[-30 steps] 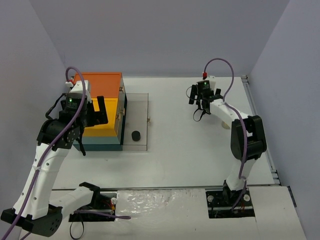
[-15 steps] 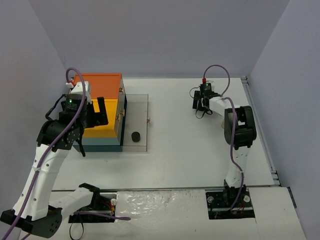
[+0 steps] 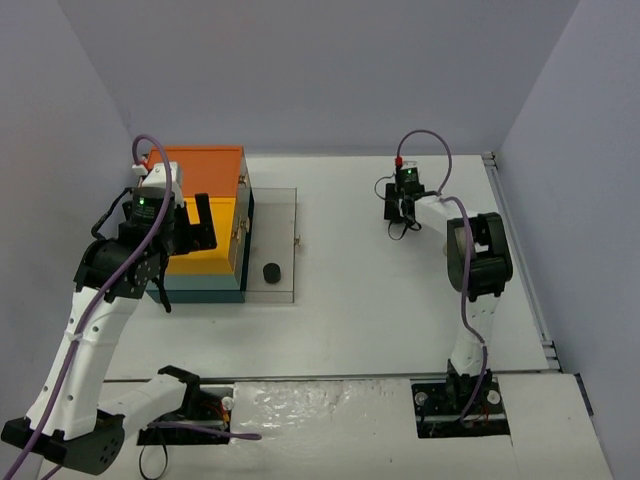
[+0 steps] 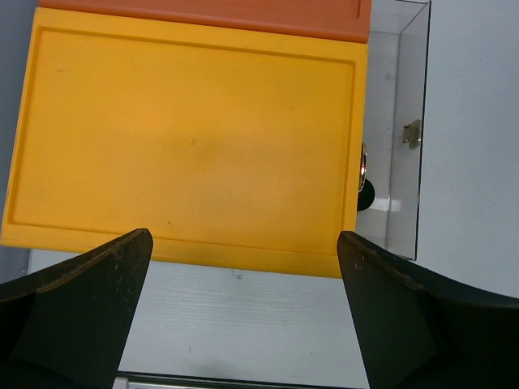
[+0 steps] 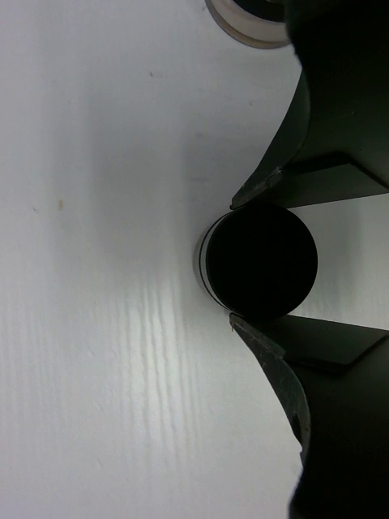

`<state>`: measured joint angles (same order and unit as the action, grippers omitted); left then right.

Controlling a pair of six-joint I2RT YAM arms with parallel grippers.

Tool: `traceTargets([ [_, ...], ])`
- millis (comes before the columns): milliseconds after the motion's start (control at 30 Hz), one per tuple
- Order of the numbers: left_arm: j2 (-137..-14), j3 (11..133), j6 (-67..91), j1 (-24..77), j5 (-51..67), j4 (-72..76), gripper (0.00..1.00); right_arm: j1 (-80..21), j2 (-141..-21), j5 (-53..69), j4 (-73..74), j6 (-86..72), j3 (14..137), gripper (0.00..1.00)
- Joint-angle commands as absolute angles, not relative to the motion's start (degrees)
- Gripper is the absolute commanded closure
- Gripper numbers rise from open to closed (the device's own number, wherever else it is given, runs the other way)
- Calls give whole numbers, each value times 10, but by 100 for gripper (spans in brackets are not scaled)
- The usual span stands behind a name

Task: Organize the makeup

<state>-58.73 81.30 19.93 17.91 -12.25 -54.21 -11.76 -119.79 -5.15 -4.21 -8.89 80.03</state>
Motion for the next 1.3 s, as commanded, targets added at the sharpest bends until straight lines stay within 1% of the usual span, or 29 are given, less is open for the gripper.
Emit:
traceTargets([
  [0,-590,825,195,175,-123,-522,3,-201,-1085,-17,-61,-65,801,100],
  [167,-595,828,194,174,-119,-522,3,-319,-1060,11,-69,-64,820,100],
  [300,-596,831,192,174,-116,-522,3,-409,-1086,33,-74,-62,852,100],
  [367,-594,833,192,174,-116,-524,3,-437,-1105,32,-80,-58,867,100],
  [500,-589,832,190,174,-117,-530,3,-471,-1152,29,-86,-46,897,99],
  [733,-575,828,188,172,-122,-539,3,-478,-1217,23,-93,-25,932,95],
  [833,-574,829,186,172,-123,-543,3,-478,-1238,27,-93,-21,942,88],
  [867,-574,830,187,172,-123,-544,3,-478,-1243,30,-93,-21,946,84],
  [1000,-572,832,187,171,-121,-545,3,-483,-1247,26,-92,-21,947,63],
  [1067,-571,830,189,171,-121,-546,3,-486,-1243,25,-93,-21,942,54],
  [1200,-569,826,195,171,-119,-546,3,-487,-1232,17,-93,-21,932,48],
  [1267,-566,823,196,171,-118,-543,3,-487,-1223,14,-92,-20,929,39],
])
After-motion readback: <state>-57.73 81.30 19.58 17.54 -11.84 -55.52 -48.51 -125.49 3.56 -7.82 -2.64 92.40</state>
